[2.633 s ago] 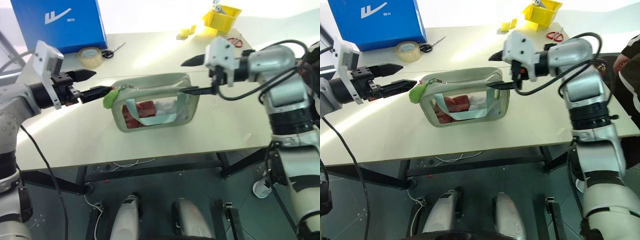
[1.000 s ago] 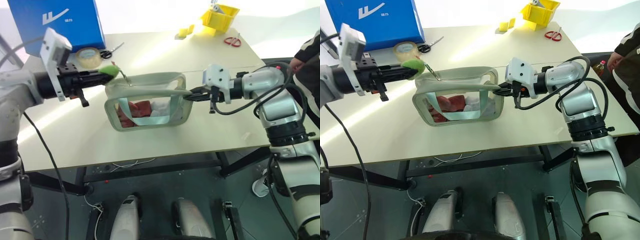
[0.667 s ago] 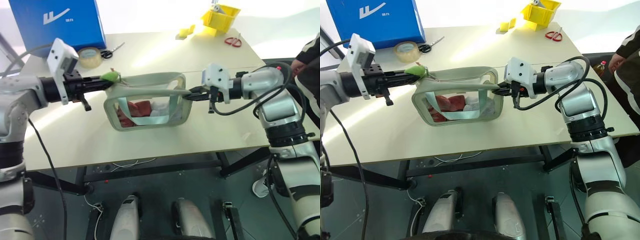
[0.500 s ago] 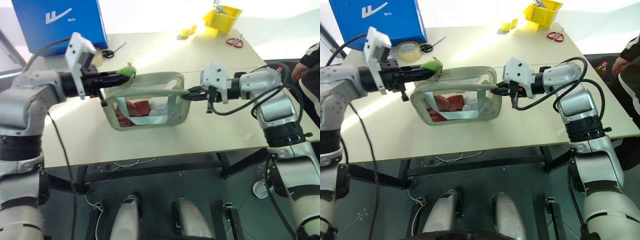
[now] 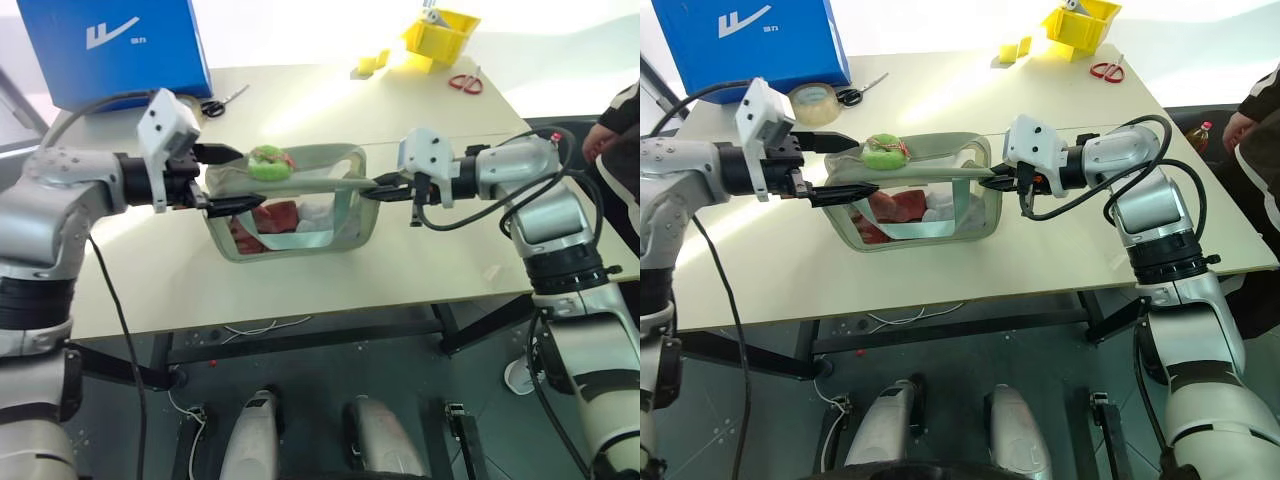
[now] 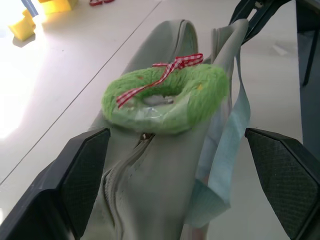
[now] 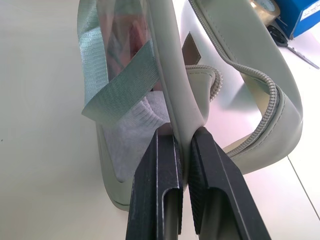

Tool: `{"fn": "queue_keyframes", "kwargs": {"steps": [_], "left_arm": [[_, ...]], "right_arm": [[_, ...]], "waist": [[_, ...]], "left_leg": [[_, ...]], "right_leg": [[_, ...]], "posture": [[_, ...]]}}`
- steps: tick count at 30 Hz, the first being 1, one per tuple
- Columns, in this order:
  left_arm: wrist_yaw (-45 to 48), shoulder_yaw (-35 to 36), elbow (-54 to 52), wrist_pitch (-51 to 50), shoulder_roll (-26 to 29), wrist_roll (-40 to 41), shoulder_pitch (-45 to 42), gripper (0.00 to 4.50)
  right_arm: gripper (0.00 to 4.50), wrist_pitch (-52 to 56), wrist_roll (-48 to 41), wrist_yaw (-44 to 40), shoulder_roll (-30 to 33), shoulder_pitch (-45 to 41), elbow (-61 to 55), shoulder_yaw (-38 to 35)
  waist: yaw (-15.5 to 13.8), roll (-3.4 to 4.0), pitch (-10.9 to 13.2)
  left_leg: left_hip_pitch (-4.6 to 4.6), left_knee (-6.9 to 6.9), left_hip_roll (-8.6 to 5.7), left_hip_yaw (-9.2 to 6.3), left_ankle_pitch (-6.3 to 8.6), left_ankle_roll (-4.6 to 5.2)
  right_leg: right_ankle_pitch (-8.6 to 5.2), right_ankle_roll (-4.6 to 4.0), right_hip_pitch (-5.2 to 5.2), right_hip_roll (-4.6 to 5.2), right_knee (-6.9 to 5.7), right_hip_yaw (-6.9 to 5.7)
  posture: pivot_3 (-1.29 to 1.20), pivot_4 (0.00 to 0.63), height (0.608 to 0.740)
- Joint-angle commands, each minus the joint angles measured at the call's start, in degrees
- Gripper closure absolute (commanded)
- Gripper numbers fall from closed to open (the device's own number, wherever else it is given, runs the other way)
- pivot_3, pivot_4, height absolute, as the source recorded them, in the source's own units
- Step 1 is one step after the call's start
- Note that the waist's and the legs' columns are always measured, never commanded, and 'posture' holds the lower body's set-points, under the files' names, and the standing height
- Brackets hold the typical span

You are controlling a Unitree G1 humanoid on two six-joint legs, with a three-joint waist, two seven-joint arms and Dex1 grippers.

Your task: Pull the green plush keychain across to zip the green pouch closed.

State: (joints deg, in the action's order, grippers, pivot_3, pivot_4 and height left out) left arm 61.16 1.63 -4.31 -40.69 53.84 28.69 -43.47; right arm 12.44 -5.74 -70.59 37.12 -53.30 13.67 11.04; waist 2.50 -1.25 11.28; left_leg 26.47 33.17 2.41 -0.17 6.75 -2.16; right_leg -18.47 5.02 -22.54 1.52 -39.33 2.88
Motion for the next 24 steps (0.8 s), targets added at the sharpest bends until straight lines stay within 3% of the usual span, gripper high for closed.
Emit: {"fn": "queue_keyframes", "kwargs": {"steps": [1,4,9,12,19,24], "left_arm": [[2.0,4.6,-1.5,0.8,4.6,-0.1,3.4,0.11],[1.3,5.6,-1.8,1.8,5.4,-0.7,7.2,0.11],[-0.8,4.0,-2.6,3.3,2.0,-1.6,9.5,0.11],[-0.9,3.4,-1.8,3.7,0.8,-2.2,9.0,0.96],[0.6,3.2,-0.1,5.4,2.0,-3.9,9.1,4.46],[-1.3,2.8,3.5,8.0,1.0,-6.6,7.8,4.48]], "right_arm": [[4.50,-0.6,-0.3,0.6,0.3,-1.4,-1.3,-1.2],[4.50,-0.6,-0.4,0.6,0.3,-1.4,-1.4,-1.3],[4.50,-0.2,-0.6,0.5,0.0,-1.2,-1.9,-1.0],[4.50,0.0,-0.6,0.5,0.1,-1.2,-2.1,-1.0],[4.50,0.7,-0.8,0.7,0.0,-0.9,-3.0,-1.1],[4.50,2.4,-1.5,1.3,-0.8,-0.8,-4.4,-1.4]], "waist": [[0.2,0.01,0.0],[0.0,0.03,0.0],[-0.5,0.02,0.0],[-0.5,0.02,0.0],[-0.2,0.02,0.0],[-0.1,0.02,0.0]], "left_leg": [[-0.01,-0.03,0.00,0.01,0.00,0.00],[-0.05,-0.08,0.03,0.04,0.00,0.00],[-0.03,0.02,0.06,0.02,0.00,0.00],[-0.02,0.03,0.04,0.03,0.00,0.00],[-0.02,0.01,0.04,0.03,0.00,0.00],[-0.02,0.01,0.04,0.02,0.00,0.00]], "right_leg": [[0.00,0.00,-0.01,0.00,0.00,0.00],[-0.01,-0.01,-0.01,0.01,-0.01,0.02],[-0.01,-0.03,0.07,0.04,0.02,-0.01],[-0.01,-0.02,0.05,0.04,0.02,-0.01],[0.00,-0.01,0.02,0.02,0.02,-0.01],[0.00,-0.01,0.02,0.01,0.01,-0.01]], "posture": [[0.00,0.150,0.740],[0.00,0.150,0.740],[0.00,0.150,0.740],[0.00,0.150,0.740],[0.00,0.150,0.740],[0.00,0.150,0.740]]}}
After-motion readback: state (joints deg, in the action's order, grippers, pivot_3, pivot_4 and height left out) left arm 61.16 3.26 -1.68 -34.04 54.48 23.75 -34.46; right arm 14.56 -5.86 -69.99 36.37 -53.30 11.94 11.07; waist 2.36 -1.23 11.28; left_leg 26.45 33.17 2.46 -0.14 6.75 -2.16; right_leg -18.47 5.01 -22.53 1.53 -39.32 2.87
